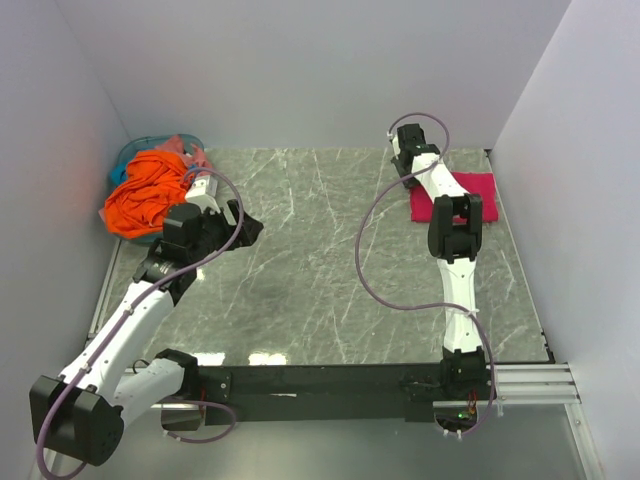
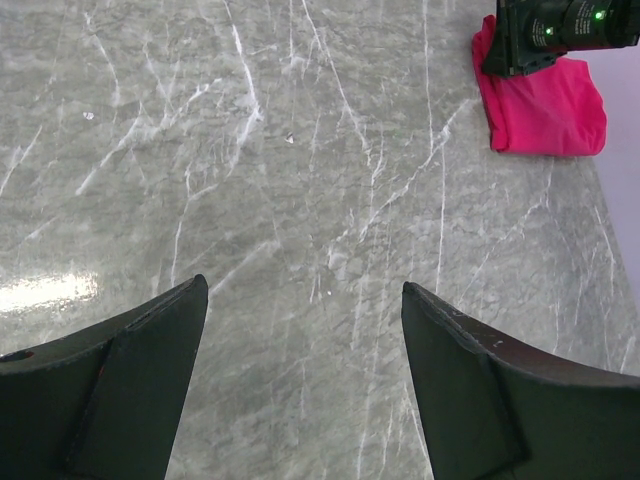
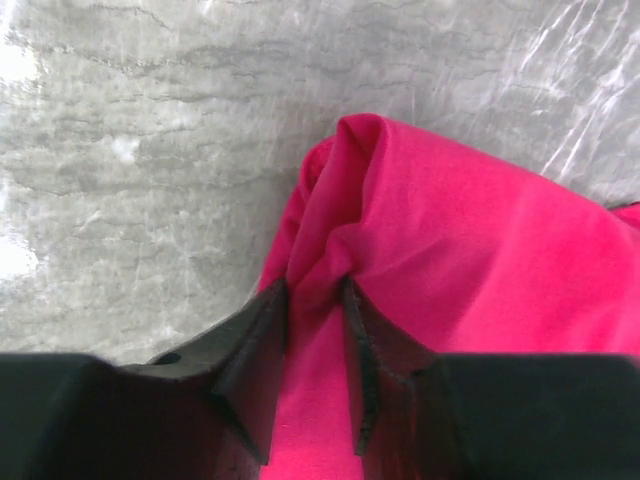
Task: Fold and stack the t-shirts
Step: Neatly place the folded tshirt to the corner
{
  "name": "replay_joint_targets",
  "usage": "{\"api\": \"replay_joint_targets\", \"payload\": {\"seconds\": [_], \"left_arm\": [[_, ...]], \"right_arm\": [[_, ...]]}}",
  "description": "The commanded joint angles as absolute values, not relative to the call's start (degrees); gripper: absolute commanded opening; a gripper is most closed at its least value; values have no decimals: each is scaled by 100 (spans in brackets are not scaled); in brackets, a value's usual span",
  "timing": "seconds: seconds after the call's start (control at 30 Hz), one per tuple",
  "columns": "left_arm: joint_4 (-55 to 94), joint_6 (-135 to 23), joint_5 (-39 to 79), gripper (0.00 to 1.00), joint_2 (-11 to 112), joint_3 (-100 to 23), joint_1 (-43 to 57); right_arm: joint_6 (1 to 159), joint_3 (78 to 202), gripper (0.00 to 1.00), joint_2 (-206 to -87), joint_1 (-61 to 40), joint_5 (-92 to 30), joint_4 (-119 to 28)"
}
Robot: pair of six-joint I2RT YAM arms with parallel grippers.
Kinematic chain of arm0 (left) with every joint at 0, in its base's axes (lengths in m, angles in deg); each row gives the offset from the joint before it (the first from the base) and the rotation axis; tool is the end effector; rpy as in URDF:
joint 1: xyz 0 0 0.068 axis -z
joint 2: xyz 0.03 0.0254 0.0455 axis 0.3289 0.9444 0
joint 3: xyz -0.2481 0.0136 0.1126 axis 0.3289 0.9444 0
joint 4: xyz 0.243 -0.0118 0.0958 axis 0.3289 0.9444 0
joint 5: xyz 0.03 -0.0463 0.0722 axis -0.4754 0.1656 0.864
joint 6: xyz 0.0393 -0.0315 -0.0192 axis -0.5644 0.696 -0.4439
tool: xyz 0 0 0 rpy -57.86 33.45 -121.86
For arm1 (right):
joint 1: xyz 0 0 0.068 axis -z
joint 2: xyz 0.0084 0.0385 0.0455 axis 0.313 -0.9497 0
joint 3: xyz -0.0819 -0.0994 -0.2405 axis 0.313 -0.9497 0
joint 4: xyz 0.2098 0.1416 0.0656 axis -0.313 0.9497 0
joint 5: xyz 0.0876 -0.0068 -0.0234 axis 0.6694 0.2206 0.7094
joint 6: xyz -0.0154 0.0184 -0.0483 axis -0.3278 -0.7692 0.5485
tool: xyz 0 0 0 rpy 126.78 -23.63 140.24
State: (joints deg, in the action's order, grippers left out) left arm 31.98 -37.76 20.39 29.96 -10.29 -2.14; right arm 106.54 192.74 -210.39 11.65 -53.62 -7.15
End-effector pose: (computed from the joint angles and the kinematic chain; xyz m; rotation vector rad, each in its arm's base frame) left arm 0.2118 -0.0700 0.3020 -0.1273 1.9970 -0.6646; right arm 0.5468 0.0541 0.1654 -0.4810 2.4950 -0.4174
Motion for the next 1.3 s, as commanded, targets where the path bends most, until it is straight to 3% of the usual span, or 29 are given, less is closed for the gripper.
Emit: {"api": "replay_joint_targets", "payload": {"seconds": [0.0, 0.1, 0.2, 0.83, 0.93, 0.97, 1.0, 1.07, 1.27], "left_arm": [[2965, -3752, 1935, 84, 3039, -1110, -233], [2948, -3752, 1917, 84, 3083, -1154, -233], [2983, -3752, 1943, 84, 3154, -1180, -233], [3194, -3866, 2119, 83, 4050, -1822, -233], [3238, -3893, 2137, 83, 4147, -1919, -233], [3238, -3893, 2137, 83, 4173, -1936, -233], [3238, -3893, 2128, 83, 4173, -1962, -233], [3220, -3867, 2111, 83, 4147, -1954, -233], [3159, -3840, 2031, 83, 3849, -1787, -233]], "right_arm": [[10751, 19589, 30, -21224, 1165, -5507, -641], [10874, 19581, 11, -21242, 1174, -5691, -807], [11058, 19685, 7, -21329, 1165, -5823, -975], [12516, 20450, 0, -22085, 1200, -6720, -2908], [12710, 20451, 22, -22147, 1191, -6781, -3179], [12728, 20303, 35, -22034, 1183, -6790, -3250], [12729, 20179, 39, -21920, 1182, -6738, -3329], [12685, 19689, 46, -21456, 1182, -6641, -3558], [12641, 18538, 50, -20024, 1200, -6202, -3436]]}}
